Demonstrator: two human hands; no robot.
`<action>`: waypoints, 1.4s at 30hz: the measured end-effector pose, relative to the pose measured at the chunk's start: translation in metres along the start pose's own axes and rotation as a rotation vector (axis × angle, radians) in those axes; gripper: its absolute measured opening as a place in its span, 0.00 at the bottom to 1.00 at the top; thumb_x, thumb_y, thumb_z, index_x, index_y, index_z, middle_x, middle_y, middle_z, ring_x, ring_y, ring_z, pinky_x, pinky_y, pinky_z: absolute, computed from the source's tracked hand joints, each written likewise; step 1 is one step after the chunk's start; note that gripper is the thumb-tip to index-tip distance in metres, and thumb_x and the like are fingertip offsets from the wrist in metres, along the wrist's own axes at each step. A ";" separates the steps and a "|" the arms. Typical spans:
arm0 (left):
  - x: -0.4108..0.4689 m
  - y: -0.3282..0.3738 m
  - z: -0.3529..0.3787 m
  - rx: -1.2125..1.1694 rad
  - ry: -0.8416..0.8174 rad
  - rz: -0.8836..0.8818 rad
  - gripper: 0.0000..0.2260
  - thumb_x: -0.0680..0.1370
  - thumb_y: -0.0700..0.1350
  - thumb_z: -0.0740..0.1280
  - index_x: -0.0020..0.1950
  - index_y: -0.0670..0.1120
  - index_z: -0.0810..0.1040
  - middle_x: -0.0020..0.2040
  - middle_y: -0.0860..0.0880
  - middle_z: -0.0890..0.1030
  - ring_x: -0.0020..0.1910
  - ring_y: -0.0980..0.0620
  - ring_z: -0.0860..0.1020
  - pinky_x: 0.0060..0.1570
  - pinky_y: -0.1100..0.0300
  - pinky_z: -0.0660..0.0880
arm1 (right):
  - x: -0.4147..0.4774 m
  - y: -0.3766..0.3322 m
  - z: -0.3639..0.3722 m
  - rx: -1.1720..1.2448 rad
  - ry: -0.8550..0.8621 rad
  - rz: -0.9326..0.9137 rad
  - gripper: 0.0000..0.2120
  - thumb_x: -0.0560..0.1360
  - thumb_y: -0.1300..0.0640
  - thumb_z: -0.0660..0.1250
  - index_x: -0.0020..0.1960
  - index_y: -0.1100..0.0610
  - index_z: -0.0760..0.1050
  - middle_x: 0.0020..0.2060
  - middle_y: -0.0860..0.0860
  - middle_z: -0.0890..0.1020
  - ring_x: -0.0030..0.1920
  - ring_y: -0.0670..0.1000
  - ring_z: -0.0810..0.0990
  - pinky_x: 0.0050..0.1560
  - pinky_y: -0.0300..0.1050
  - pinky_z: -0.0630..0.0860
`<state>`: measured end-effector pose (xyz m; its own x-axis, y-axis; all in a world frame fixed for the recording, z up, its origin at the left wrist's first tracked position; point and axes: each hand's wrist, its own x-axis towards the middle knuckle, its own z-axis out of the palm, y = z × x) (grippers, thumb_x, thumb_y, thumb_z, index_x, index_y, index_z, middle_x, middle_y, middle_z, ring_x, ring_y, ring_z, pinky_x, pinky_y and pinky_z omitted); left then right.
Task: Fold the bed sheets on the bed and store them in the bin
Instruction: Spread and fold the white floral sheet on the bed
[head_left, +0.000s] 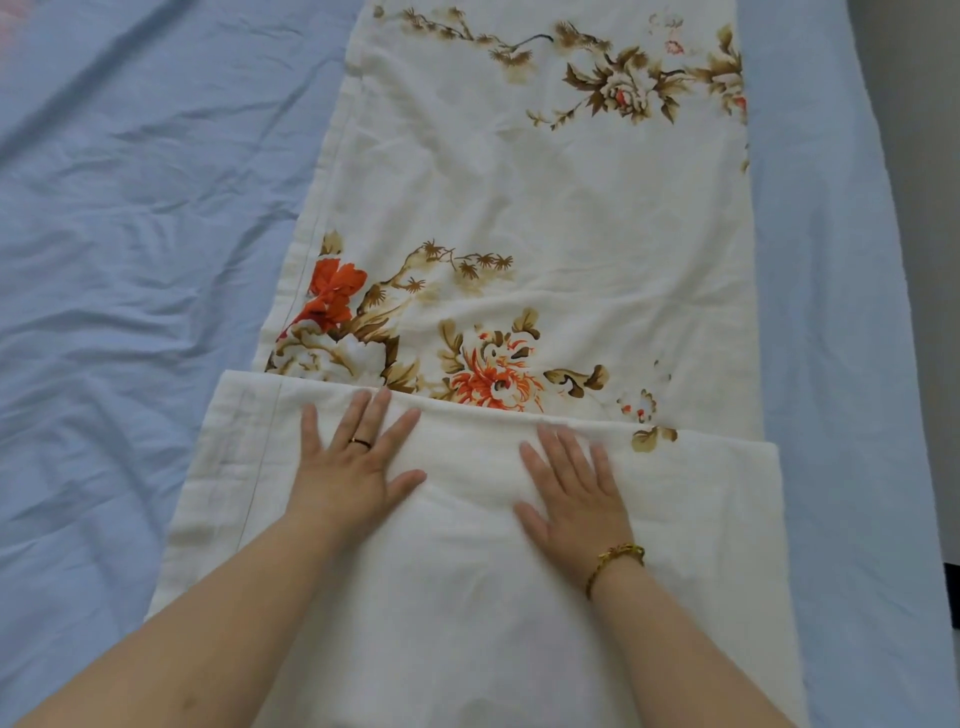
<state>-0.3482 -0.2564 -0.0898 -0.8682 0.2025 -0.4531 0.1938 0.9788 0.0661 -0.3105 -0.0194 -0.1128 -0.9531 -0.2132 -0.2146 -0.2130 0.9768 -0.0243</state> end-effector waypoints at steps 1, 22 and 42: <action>0.004 -0.007 -0.002 0.011 0.003 -0.006 0.35 0.59 0.66 0.24 0.64 0.56 0.25 0.65 0.53 0.24 0.65 0.58 0.26 0.46 0.51 0.13 | -0.005 0.024 0.000 -0.030 -0.015 0.059 0.28 0.79 0.42 0.35 0.65 0.55 0.64 0.65 0.54 0.71 0.76 0.49 0.46 0.72 0.47 0.42; -0.154 -0.012 0.071 -0.212 0.130 0.154 0.25 0.80 0.61 0.40 0.76 0.57 0.43 0.77 0.57 0.41 0.75 0.60 0.41 0.73 0.60 0.40 | -0.139 -0.077 0.033 0.065 0.071 -0.023 0.36 0.71 0.42 0.51 0.76 0.54 0.48 0.75 0.54 0.38 0.75 0.52 0.38 0.71 0.51 0.44; -0.194 0.051 0.059 -1.449 0.131 -1.118 0.18 0.79 0.52 0.60 0.45 0.37 0.73 0.35 0.41 0.74 0.38 0.40 0.75 0.42 0.51 0.73 | -0.197 -0.028 -0.014 1.275 0.572 1.600 0.11 0.77 0.58 0.62 0.53 0.67 0.70 0.46 0.59 0.74 0.48 0.59 0.74 0.50 0.46 0.70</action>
<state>-0.1430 -0.2474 -0.0507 -0.3386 -0.5554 -0.7595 -0.8715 -0.1191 0.4757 -0.1195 -0.0045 -0.0559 -0.1130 0.8719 -0.4764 0.6401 -0.3028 -0.7061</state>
